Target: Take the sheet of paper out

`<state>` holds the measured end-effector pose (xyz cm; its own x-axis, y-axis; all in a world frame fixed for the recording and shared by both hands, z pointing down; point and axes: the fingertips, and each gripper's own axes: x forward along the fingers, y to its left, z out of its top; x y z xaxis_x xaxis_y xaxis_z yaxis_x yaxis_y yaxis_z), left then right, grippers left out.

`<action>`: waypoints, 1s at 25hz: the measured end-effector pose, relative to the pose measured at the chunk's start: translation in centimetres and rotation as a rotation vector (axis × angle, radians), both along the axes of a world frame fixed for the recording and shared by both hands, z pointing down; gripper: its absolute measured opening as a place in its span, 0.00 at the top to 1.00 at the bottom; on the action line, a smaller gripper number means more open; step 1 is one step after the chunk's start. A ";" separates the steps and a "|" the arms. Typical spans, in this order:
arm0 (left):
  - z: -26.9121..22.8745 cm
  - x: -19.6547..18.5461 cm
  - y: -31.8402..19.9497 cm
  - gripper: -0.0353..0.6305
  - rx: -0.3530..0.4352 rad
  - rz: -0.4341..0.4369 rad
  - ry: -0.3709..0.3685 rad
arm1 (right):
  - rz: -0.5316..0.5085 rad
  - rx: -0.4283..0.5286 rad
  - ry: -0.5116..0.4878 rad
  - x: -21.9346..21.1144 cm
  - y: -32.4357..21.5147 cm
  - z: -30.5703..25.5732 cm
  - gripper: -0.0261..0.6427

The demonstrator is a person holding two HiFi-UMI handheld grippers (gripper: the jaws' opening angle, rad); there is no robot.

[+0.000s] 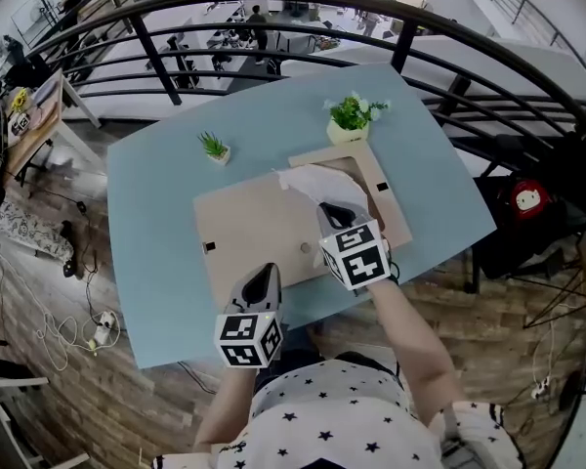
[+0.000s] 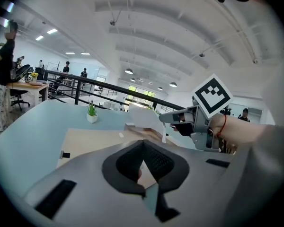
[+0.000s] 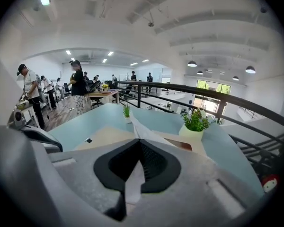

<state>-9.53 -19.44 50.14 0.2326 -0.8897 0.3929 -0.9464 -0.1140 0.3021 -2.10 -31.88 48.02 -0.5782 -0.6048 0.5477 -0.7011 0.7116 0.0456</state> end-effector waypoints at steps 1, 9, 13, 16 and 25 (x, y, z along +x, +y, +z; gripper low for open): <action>-0.1 0.2 0.5 0.94 0.003 0.002 -0.001 | 0.002 0.011 -0.006 0.2 0.4 -0.5 0.95; -1.3 1.8 3.9 0.94 0.036 0.011 -0.019 | 0.009 0.100 -0.050 2.2 4.4 -4.4 0.95; -2.3 2.2 5.9 0.94 0.057 0.009 -0.030 | 0.019 0.130 -0.074 3.4 7.0 -6.0 0.95; -2.9 2.1 7.0 0.94 0.071 0.008 -0.042 | 0.031 0.149 -0.094 4.0 8.6 -6.8 0.95; -3.7 3.0 10.6 0.94 0.092 0.000 -0.054 | 0.071 0.182 -0.142 7.4 13.6 -7.8 0.95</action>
